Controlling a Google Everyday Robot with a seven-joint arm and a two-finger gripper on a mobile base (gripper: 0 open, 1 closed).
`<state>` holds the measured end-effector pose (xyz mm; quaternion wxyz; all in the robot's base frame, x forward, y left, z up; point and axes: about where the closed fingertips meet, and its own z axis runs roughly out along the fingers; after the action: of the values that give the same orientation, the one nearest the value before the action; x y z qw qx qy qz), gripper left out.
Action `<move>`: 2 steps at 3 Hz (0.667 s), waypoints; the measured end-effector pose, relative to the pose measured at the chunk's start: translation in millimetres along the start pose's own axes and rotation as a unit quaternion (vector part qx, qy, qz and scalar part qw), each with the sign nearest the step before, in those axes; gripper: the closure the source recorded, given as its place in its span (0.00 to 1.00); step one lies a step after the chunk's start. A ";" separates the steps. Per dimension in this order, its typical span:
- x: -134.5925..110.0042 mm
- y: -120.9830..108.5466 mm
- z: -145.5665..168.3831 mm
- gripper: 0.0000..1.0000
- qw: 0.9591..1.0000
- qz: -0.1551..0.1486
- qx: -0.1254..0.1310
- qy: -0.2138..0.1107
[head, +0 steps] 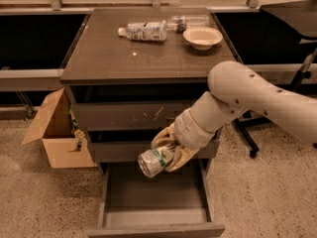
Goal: Pick 7up can from bottom drawer and place on counter
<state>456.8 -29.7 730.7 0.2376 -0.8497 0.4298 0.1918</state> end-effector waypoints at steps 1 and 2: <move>-6.7 -9.6 -17.5 1.00 1.000 -0.013 -0.001 0.003; -17.5 -25.6 -56.1 1.00 1.000 -0.026 -0.005 0.015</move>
Offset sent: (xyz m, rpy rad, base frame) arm 0.0352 -0.0205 0.1206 -0.0479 -0.0678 0.0678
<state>474.9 -37.1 791.7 0.2320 -0.8646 0.4100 0.1748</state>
